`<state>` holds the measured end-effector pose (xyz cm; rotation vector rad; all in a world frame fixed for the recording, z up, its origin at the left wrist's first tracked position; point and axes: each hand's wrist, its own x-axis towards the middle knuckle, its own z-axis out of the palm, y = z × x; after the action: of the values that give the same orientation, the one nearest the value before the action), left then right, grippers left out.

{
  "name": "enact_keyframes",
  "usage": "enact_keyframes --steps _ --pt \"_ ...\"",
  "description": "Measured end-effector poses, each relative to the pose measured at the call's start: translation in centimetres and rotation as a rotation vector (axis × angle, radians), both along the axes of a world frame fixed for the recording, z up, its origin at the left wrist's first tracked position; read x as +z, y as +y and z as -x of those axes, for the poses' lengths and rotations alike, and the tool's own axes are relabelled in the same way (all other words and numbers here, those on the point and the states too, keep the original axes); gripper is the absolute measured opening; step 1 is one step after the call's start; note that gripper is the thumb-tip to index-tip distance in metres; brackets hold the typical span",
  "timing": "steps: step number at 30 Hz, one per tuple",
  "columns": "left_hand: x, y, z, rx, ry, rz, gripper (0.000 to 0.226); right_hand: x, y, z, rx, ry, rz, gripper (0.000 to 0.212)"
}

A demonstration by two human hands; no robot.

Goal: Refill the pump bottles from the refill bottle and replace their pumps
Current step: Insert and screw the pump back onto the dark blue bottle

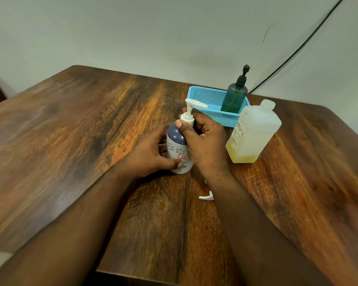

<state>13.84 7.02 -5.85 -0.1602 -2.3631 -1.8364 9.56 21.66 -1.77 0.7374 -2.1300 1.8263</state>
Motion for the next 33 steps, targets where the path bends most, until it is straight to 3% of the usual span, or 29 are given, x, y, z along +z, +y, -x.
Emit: enact_keyframes --steps 5,9,11,17,23,33 --pt "2.2 -0.8 -0.2 -0.018 -0.089 0.277 0.09 0.9 0.3 -0.3 0.018 -0.095 -0.036 0.025" --pt "4.8 -2.7 1.8 -0.003 -0.402 0.954 0.113 2.8 1.4 1.2 0.034 -0.186 -0.124 0.046" --pt "5.3 -2.6 3.2 -0.005 -0.494 1.084 0.117 3.6 1.6 2.1 -0.01 -0.166 -0.12 0.048" --pt "5.3 -1.5 8.7 0.002 -0.58 1.126 0.113 7.6 1.2 6.0 -0.163 0.0 -0.067 0.037" --pt "6.1 -1.1 12.0 -0.023 -0.677 1.107 0.103 10.3 0.0 12.5 -0.28 0.02 -0.092 0.019" --pt "5.2 -1.5 13.2 -0.02 -0.718 1.096 0.095 8.8 -3.4 19.5 -0.385 0.041 -0.204 0.027"
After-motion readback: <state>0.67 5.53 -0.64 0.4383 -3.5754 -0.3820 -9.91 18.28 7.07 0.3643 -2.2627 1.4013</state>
